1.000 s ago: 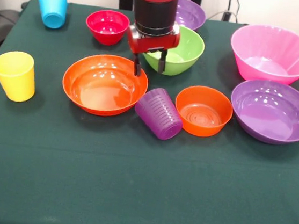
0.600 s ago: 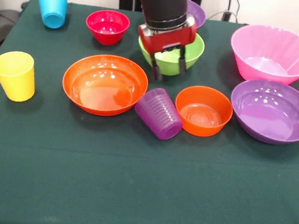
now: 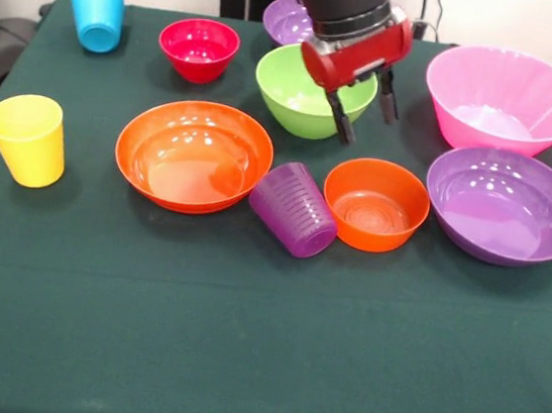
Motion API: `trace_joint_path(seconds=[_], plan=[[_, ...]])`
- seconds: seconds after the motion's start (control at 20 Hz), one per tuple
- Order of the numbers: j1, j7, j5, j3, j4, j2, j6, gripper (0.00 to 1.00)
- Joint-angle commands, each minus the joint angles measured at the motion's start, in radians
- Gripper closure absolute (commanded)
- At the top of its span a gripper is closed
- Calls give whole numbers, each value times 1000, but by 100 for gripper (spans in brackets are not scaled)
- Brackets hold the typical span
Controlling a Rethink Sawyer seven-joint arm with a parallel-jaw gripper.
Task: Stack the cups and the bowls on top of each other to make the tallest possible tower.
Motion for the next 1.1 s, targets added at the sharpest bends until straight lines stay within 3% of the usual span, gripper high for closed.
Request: trace_joint_path(seconds=[0.05, 0.15, 0.3, 0.4, 0.55, 0.75, 1.0, 1.1], plan=[[82, -150, -220, -25, 69, 44, -67, 0], [112, -79, -265, -57, 67, 34, -121, 0], [197, 41, -345, -127, 63, -49, -187, 0], [231, 64, -385, -164, 36, -67, -197, 0], [226, 39, -378, -181, 8, -52, -164, 0], [238, 51, -379, -194, 30, -81, -197, 0], [259, 78, -347, -224, -37, -62, -186, 0], [249, 34, -311, -211, -101, -31, -121, 0]])
